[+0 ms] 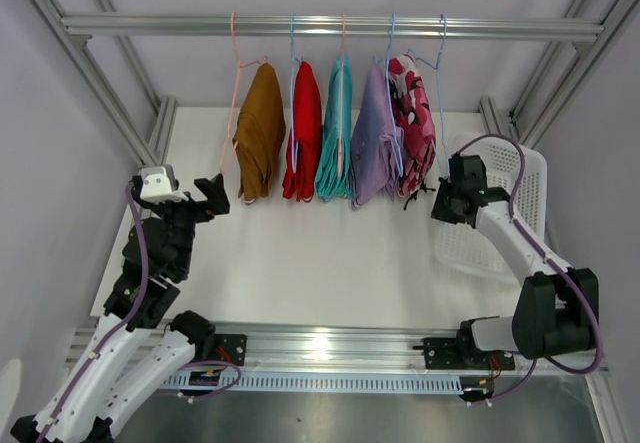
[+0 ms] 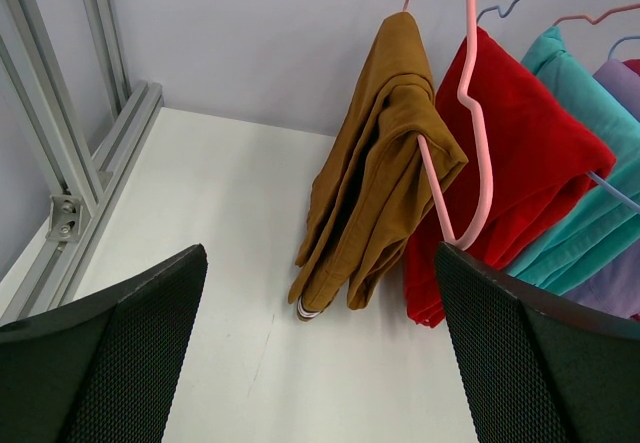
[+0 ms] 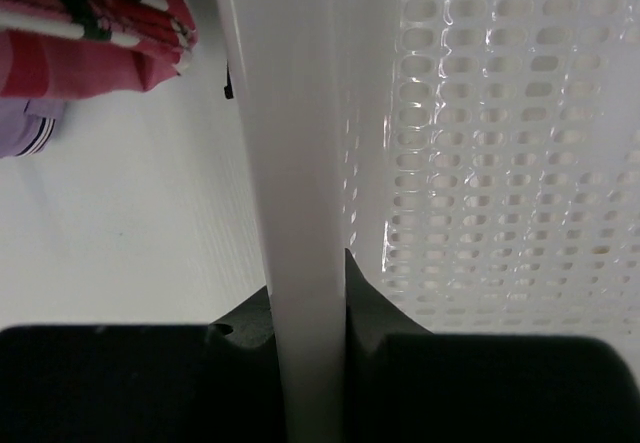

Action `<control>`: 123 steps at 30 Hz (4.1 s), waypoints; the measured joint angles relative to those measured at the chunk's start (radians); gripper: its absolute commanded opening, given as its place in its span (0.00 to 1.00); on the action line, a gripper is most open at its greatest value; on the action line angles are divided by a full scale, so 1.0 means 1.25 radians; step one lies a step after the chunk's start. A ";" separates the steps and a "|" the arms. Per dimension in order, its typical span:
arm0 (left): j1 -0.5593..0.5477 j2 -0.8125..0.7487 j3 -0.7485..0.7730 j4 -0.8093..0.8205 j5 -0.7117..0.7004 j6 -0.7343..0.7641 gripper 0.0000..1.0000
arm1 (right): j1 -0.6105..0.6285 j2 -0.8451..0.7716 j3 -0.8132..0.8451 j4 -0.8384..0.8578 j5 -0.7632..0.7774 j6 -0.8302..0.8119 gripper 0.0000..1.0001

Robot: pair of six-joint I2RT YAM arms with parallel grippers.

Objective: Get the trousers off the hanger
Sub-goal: Place the bin at the corner of the board.

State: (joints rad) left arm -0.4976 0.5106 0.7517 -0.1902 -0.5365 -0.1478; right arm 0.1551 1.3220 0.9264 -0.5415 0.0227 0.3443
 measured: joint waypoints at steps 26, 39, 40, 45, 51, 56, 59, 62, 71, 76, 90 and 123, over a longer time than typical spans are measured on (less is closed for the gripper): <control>-0.003 0.005 0.000 0.000 0.002 0.006 0.99 | -0.004 0.227 0.124 0.027 -0.120 -0.005 0.67; -0.004 0.005 0.000 0.000 0.017 0.008 0.99 | -0.015 0.075 0.160 -0.093 -0.031 0.003 0.78; -0.004 0.005 0.000 0.000 0.017 0.008 0.99 | -0.020 0.057 0.160 -0.103 -0.020 0.009 0.78; -0.004 0.005 0.000 0.000 0.021 0.008 1.00 | -0.032 -0.040 0.158 -0.149 0.032 0.037 0.77; -0.004 0.004 0.000 0.000 0.023 0.008 0.99 | -0.032 -0.191 0.128 -0.204 0.085 0.079 0.58; -0.004 0.004 0.000 -0.001 0.032 0.008 0.99 | -0.027 -0.322 0.042 -0.260 0.102 0.130 0.35; -0.004 0.004 0.000 -0.003 0.035 0.008 0.99 | -0.020 -0.389 0.016 -0.301 0.103 0.161 0.26; -0.004 0.004 0.000 -0.005 0.037 0.008 0.99 | -0.005 -0.430 0.014 -0.335 0.107 0.194 0.25; -0.004 -0.002 0.003 -0.007 0.041 0.007 1.00 | 0.033 -0.509 -0.027 -0.426 0.195 0.326 0.31; -0.005 -0.003 0.005 -0.009 0.045 0.007 0.99 | 0.034 -0.574 -0.056 -0.465 0.205 0.393 0.31; -0.005 -0.008 0.007 -0.012 0.056 0.006 0.99 | 0.059 -0.578 -0.103 -0.538 0.181 0.465 0.56; -0.011 -0.009 0.007 -0.012 0.058 0.007 0.99 | -0.136 -0.400 -0.181 -0.364 0.161 0.427 0.62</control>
State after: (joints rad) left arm -0.5110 0.4988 0.7605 -0.2050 -0.4637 -0.1394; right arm -0.0147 0.8223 0.7002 -0.9962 0.2237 0.8780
